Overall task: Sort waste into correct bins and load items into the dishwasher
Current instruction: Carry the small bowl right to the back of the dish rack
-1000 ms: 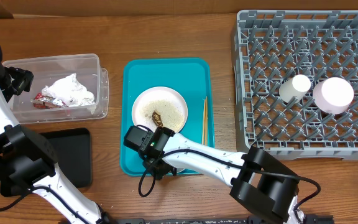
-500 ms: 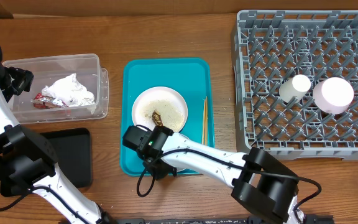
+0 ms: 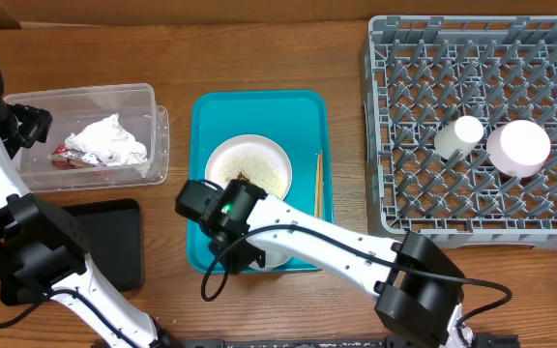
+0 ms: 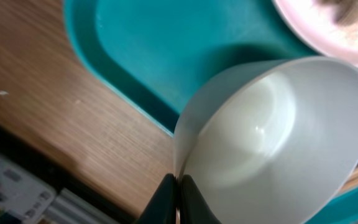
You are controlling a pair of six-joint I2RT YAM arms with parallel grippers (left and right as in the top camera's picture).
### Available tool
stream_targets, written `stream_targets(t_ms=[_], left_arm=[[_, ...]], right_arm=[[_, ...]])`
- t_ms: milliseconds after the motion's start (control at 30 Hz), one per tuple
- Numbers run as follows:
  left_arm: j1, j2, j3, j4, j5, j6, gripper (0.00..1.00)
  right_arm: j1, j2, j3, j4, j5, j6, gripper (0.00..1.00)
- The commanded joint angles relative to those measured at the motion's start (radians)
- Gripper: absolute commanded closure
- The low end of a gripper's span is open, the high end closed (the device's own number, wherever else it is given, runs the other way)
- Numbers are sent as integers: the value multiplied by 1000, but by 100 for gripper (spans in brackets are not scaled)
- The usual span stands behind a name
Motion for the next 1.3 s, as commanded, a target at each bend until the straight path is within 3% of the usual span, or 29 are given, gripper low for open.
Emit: stream_targets(t_ms=[0,267,600,767,967,1100,1267], left_arm=[[-4,-39,1,2,1,-10,0],[-4,-39,1,2,1,-11,0],[-4,-39,1,2,1,-10,0],[-4,-39,1,2,1,-10,0],[-4,-39,1,2,1,-10,0],[-4,-39,1,2,1,-11,0],[-4,-39,1,2,1,-10,0]], right_arm=[[-41,-13,164,-69,37,1,96],[-235,-106,488,-228,168,0,96],[-758,-219,579,-154,128,-40,96],[-1081,-198,576,-33,-77,-57,96],[-1383,-121,576,132,-536,-57,96],[-1482,-37,576,209,-746,-56,96],[-1499,84,576,263,-851,-56,96]])
